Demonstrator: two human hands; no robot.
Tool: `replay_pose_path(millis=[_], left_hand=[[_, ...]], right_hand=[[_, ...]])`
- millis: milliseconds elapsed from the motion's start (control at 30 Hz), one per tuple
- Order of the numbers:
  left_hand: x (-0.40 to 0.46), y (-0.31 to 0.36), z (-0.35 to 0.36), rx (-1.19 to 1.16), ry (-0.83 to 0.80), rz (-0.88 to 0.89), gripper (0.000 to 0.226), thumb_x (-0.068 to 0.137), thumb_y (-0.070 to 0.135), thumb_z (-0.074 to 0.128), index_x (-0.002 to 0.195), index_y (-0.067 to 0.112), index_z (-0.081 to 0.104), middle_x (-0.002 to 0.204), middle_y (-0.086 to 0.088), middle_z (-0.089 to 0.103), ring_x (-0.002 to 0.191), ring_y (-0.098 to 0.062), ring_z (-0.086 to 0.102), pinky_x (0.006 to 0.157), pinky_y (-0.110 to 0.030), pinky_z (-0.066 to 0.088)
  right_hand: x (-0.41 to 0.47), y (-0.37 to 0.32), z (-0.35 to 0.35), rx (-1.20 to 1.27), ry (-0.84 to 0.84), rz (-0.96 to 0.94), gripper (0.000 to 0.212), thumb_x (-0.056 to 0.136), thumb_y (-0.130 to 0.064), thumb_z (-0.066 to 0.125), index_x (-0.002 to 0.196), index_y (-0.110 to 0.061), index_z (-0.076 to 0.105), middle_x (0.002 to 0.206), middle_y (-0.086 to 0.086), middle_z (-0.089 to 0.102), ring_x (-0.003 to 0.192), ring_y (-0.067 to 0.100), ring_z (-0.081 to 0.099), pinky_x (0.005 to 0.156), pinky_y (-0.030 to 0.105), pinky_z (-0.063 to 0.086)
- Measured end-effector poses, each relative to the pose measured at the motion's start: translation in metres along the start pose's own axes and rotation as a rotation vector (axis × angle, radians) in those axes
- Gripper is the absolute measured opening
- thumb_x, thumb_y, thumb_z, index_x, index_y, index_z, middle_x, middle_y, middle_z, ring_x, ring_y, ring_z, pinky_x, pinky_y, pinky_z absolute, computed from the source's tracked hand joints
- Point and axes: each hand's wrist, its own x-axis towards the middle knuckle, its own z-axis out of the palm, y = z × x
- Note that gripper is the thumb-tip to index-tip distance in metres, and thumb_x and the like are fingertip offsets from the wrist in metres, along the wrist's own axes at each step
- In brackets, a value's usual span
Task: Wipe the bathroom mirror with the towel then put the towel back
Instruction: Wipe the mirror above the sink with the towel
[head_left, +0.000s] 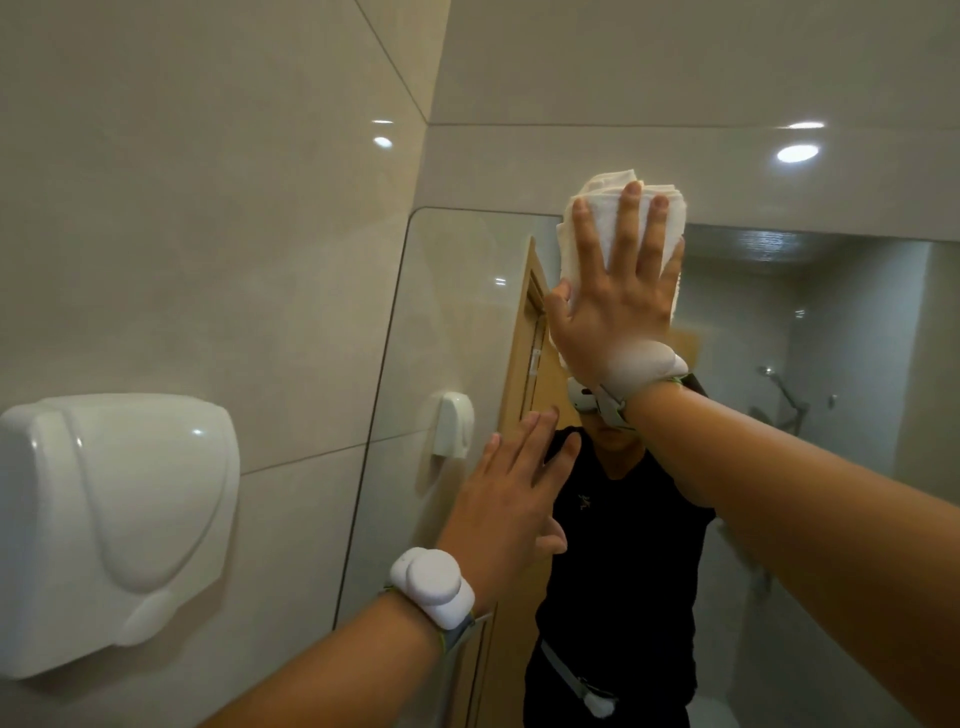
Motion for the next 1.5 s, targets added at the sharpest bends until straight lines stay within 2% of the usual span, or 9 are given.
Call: replay_pose_path(millis=[100,200,333,400,500,667,1000,1233,1500], left_hand=[[-0.001,0.001,0.0,0.006,0.014,0.009,0.101,0.087,0.046,0.071,0.166,0.025,0.012,0.176,-0.008,-0.006,0.162,-0.028,-0.003,0.129,-0.048,0.008],[-0.008,0.003,-0.001,-0.024,0.086,0.032,0.094,0.082,0.041,0.077,0.161,0.019,0.032,0.172,-0.012,0.02,0.158,-0.03,0.023,0.126,-0.048,0.024],[-0.026,0.004,0.001,-0.087,0.306,0.041,0.049,0.088,0.03,0.071,0.136,0.023,0.063,0.142,-0.003,0.058,0.125,-0.021,0.056,0.105,-0.035,0.05],[-0.036,0.001,0.0,-0.081,0.333,0.033,0.028,0.092,0.028,0.066,0.12,0.026,0.068,0.125,0.002,0.061,0.107,-0.019,0.059,0.088,-0.031,0.05],[-0.053,-0.009,-0.003,-0.045,0.302,0.014,0.012,0.095,0.028,0.061,0.104,0.027,0.069,0.11,0.003,0.061,0.095,-0.018,0.057,0.079,-0.031,0.047],[-0.083,-0.021,-0.006,-0.044,0.215,-0.074,0.014,0.096,0.028,0.058,0.105,0.026,0.069,0.103,0.002,0.063,0.09,-0.017,0.06,0.074,-0.031,0.049],[-0.121,-0.024,-0.005,-0.101,0.125,-0.164,0.01,0.096,0.026,0.06,0.104,0.023,0.065,0.103,0.001,0.061,0.091,-0.017,0.06,0.073,-0.028,0.048],[-0.127,-0.022,0.0,-0.262,0.137,-0.35,0.009,0.098,0.022,0.062,0.106,0.022,0.065,0.104,0.0,0.059,0.088,-0.019,0.061,0.069,-0.034,0.053],[-0.154,0.003,0.022,-0.452,0.077,-0.497,0.014,0.096,0.025,0.064,0.109,0.029,0.063,0.108,0.004,0.059,0.087,-0.017,0.066,0.072,-0.035,0.055]], right_hand=[[0.001,-0.011,0.008,0.012,0.007,-0.016,0.077,0.093,-0.045,0.039,0.167,-0.029,0.021,0.175,0.017,0.012,0.161,0.044,0.008,0.126,0.067,0.017],[0.001,-0.022,0.016,0.0,-0.007,-0.041,0.077,0.094,-0.05,0.038,0.167,-0.03,0.019,0.175,0.016,0.011,0.161,0.044,0.008,0.126,0.067,0.017],[0.003,-0.039,0.025,0.022,-0.013,-0.083,0.078,0.095,-0.051,0.041,0.167,-0.029,0.019,0.175,0.016,0.011,0.161,0.044,0.009,0.125,0.068,0.019],[0.003,-0.048,0.029,0.023,-0.019,-0.103,0.078,0.096,-0.05,0.042,0.167,-0.03,0.018,0.175,0.016,0.011,0.161,0.044,0.009,0.125,0.068,0.02],[0.001,-0.064,0.031,0.046,-0.059,-0.12,0.077,0.096,-0.048,0.042,0.167,-0.03,0.017,0.176,0.015,0.01,0.161,0.044,0.008,0.125,0.068,0.019],[-0.011,-0.076,0.034,0.101,-0.11,-0.211,0.079,0.093,-0.044,0.045,0.167,-0.03,0.019,0.176,0.015,0.01,0.161,0.044,0.008,0.125,0.068,0.019],[-0.048,-0.042,0.028,0.102,-0.169,-0.697,0.077,0.092,-0.044,0.051,0.164,-0.032,0.029,0.174,0.012,0.02,0.161,0.041,0.013,0.124,0.065,0.023],[-0.106,-0.015,0.012,0.141,-0.258,-0.685,0.094,0.083,-0.058,0.059,0.166,-0.037,0.022,0.176,0.007,0.012,0.163,0.037,0.004,0.123,0.068,0.022],[-0.175,-0.008,-0.011,0.178,-0.327,-0.698,0.083,0.09,-0.041,0.061,0.165,-0.031,0.029,0.174,0.013,0.018,0.162,0.042,0.009,0.124,0.067,0.02]])
